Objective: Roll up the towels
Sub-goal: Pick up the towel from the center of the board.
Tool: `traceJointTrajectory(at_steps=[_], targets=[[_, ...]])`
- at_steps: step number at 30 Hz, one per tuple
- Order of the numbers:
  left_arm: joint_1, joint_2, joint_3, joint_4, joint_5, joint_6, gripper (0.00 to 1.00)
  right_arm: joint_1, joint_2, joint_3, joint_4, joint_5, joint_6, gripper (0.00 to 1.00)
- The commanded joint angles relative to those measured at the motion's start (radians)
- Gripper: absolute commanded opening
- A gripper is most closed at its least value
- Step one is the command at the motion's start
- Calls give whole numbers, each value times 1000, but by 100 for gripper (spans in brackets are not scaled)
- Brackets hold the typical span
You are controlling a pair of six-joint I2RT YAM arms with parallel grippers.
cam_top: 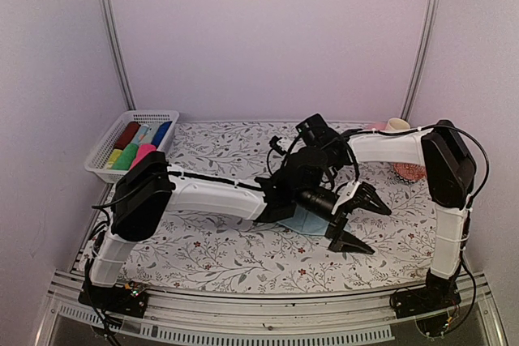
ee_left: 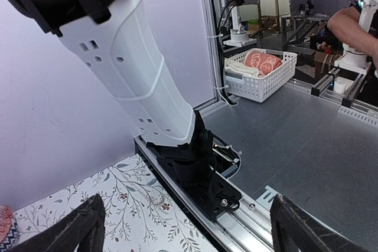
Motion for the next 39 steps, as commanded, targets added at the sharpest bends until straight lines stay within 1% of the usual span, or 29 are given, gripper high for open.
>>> traceJointTrajectory(at_steps=[1, 3, 4, 6, 7, 9, 10, 11, 13, 21, 24, 25, 28, 30, 32, 36, 37, 39], targets=[[-8, 3, 25, 23, 15, -29, 97, 8, -16, 7, 22, 60, -8, 99], [-7, -11, 17, 26, 3, -33, 97, 6, -24, -7, 24, 69, -35, 99], [-6, -20, 1, 27, -4, -33, 97, 4, -37, -27, 27, 39, -50, 99], [-6, -44, -45, 52, -12, -41, 97, -3, -74, -69, 26, -84, -105, 99], [-7, -57, -72, 78, -18, -46, 97, -4, -86, -85, 25, -120, -123, 99], [-6, -77, -114, 91, -31, -51, 97, -4, -91, -92, 15, -144, -140, 99], [-5, -86, -124, 94, -36, -54, 97, -4, -89, -92, 14, -141, -149, 95], [-3, -91, -133, 95, -39, -55, 97, -7, -87, -91, 11, -143, -151, 86], [0, -101, -145, 99, -37, -61, 97, -8, -85, -88, 8, -146, -152, 73], [5, -138, -171, 91, -60, -53, 97, -10, -80, -77, 3, -108, -156, 29], [10, -174, -215, 95, -81, -53, 97, -11, -86, -70, -1, -102, -163, 7], [11, -193, -234, 93, -92, -54, 97, -13, -89, -65, -4, -105, -166, 3], [17, -284, -310, 79, -147, -54, 97, -30, -118, -36, -26, -149, -193, 3], [19, -386, -373, 54, -253, -47, 97, -49, -146, -13, -43, -203, -217, 3], [23, -488, -451, 39, -381, -40, 97, -73, -178, 24, -64, -258, -233, 3], [22, -727, -624, -3, -627, 22, 97, -96, -221, 168, -220, -443, -315, 3], [23, -785, -672, -3, -705, 34, 97, -97, -234, 198, -253, -479, -356, 3], [22, -898, -753, -7, -864, 45, 97, -97, -263, 244, -290, -529, -380, 3]])
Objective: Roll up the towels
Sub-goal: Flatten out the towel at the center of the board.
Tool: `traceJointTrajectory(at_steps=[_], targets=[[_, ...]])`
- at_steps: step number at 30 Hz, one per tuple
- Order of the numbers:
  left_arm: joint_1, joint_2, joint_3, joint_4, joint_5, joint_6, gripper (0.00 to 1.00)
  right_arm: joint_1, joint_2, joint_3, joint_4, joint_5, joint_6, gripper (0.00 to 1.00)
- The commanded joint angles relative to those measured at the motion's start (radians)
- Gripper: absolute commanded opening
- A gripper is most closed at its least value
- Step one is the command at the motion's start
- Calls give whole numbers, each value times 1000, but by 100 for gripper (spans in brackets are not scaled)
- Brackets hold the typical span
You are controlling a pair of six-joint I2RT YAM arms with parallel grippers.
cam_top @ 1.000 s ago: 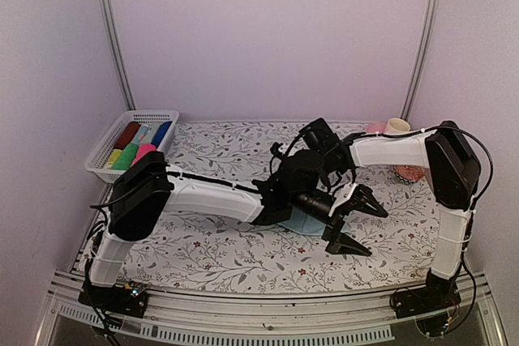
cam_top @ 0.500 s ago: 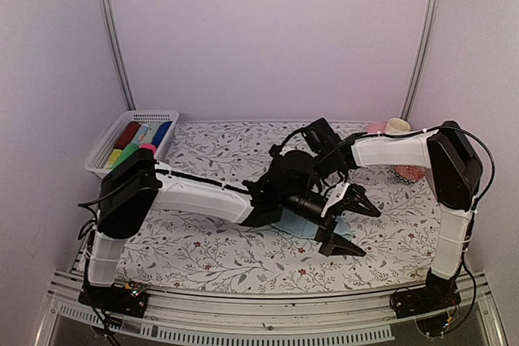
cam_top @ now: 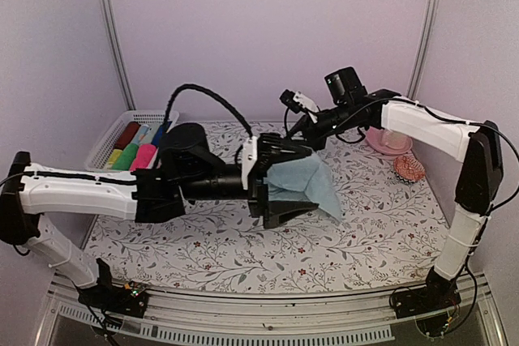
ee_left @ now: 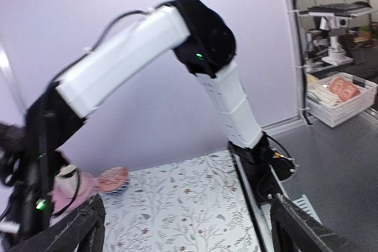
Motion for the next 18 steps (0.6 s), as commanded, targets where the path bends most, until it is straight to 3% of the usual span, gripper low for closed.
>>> traceJointTrajectory(at_steps=[1, 8, 13, 18], targets=[[10, -224, -172, -30, -418, 59, 97, -4, -114, 122, -132, -222, -126, 3], [14, -406, -289, -115, -632, 159, 97, -3, -173, 149, -207, -378, -214, 4], [14, -357, -315, -211, -595, 336, 97, -6, -156, 118, -253, -464, -255, 4], [23, -345, -368, -191, -430, 408, 97, -35, -109, 119, -273, -525, -250, 4]])
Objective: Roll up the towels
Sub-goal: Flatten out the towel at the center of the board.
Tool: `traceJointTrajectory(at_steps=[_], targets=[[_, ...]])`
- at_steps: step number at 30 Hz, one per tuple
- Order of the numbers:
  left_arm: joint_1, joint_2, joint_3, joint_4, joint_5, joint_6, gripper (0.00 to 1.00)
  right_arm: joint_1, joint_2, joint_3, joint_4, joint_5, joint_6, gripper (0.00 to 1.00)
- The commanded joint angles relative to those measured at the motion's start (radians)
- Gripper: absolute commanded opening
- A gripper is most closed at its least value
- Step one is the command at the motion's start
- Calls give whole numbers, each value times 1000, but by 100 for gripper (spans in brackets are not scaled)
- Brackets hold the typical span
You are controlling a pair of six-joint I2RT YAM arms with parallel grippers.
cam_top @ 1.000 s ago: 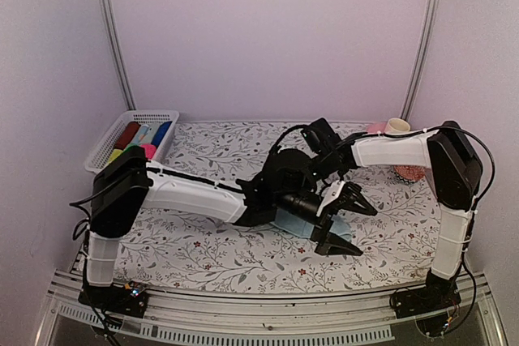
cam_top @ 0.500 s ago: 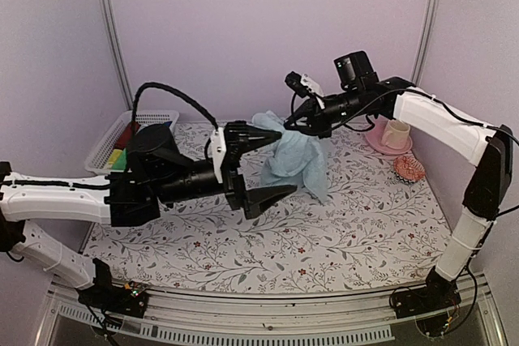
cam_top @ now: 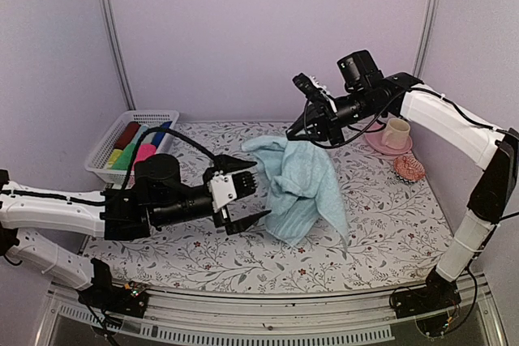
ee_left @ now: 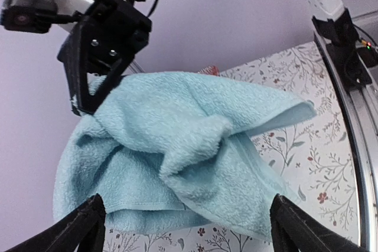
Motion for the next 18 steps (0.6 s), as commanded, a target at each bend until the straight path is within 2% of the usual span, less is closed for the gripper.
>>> traceJointTrajectory(at_steps=[1, 6, 13, 18], targets=[[20, 6, -42, -32, 122, 94, 96, -34, 42, -6, -40, -126, -6, 4], [65, 26, -114, 55, 199, 6, 91, -66, 40, -9, -42, -164, 2, 4], [129, 154, -249, 392, 165, -172, 89, -110, 14, -21, -14, -186, 27, 3], [148, 341, -277, 630, 168, -269, 87, -138, -11, -40, 25, -204, 67, 3]])
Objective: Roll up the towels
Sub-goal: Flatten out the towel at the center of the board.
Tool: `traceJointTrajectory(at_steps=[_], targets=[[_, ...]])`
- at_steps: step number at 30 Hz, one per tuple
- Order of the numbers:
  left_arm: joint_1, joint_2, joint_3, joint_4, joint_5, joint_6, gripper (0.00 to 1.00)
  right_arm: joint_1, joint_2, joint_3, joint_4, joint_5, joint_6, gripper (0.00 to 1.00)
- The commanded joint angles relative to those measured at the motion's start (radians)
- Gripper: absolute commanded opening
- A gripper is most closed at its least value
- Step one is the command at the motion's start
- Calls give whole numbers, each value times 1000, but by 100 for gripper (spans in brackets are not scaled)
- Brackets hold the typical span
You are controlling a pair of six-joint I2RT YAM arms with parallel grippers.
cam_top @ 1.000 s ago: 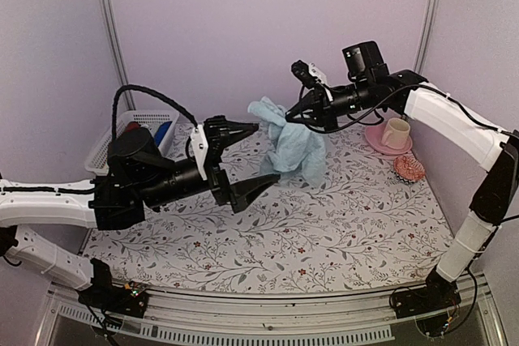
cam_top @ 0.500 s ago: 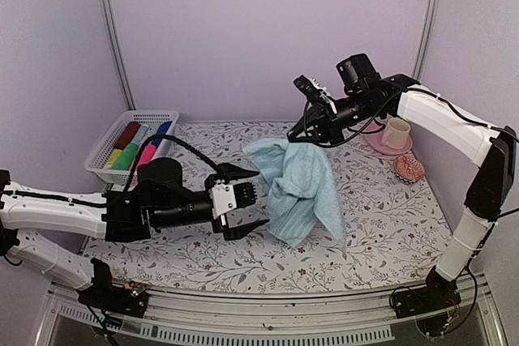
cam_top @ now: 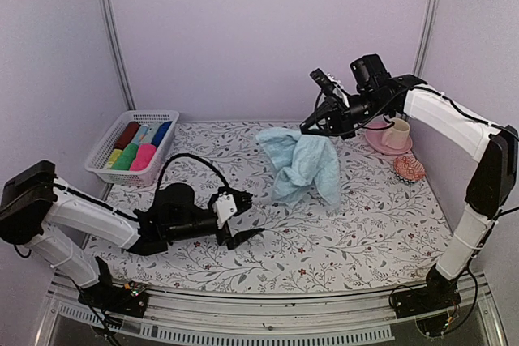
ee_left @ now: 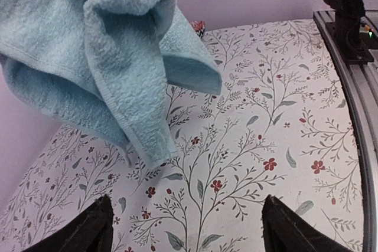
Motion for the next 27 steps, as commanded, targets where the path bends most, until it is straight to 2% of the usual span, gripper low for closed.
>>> traceJointTrajectory(at_steps=[1, 11, 18, 27], targets=[[20, 152, -4, 306, 15, -126, 87, -20, -58, -24, 47, -54, 43, 3], [25, 516, 142, 627, 77, -309, 75, -29, -105, -50, 92, -33, 82, 3], [17, 642, 259, 622, 61, -405, 62, -36, -121, -77, 118, -32, 94, 3], [17, 683, 340, 535, -26, -450, 6, -40, -139, -92, 129, -28, 94, 3]])
